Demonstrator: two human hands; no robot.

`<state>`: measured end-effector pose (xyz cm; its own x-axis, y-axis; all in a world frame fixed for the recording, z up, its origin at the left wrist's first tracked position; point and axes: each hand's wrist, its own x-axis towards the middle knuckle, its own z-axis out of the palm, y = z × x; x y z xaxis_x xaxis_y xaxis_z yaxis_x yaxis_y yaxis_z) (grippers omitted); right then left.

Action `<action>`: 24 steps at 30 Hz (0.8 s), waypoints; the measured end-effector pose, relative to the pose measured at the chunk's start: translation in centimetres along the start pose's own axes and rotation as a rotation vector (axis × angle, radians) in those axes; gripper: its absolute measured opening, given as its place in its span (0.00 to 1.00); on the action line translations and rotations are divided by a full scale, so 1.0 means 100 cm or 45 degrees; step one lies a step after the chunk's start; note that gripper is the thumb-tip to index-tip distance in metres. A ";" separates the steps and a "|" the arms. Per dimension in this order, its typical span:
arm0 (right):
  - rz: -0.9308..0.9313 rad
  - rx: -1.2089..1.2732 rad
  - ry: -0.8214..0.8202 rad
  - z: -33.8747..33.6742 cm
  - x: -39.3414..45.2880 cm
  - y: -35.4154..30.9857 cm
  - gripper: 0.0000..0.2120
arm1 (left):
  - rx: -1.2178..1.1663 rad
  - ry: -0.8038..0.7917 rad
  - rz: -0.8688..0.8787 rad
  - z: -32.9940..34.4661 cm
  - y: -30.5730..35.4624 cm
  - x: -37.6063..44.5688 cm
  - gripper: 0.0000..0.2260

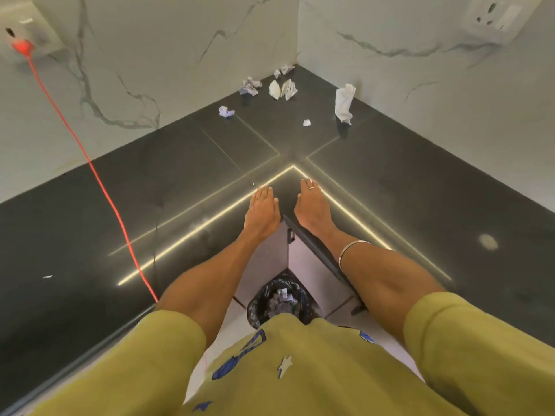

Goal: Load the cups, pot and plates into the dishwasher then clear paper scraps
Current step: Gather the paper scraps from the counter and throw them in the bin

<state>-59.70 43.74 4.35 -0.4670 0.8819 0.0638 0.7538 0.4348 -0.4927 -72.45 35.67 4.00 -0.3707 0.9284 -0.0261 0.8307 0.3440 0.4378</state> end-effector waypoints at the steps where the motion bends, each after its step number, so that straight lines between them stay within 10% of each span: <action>1: 0.015 0.012 -0.006 -0.003 0.009 0.000 0.23 | 0.000 0.002 -0.012 -0.001 0.001 0.010 0.21; 24: 0.414 0.072 0.095 -0.035 0.152 0.045 0.32 | -0.071 -0.185 0.149 0.021 0.012 0.194 0.23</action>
<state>-61.85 59.71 6.14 -0.1696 0.9846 -0.0427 0.8300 0.1193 -0.5448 -77.78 54.33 2.14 -0.2060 0.9734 -0.0997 0.8386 0.2282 0.4947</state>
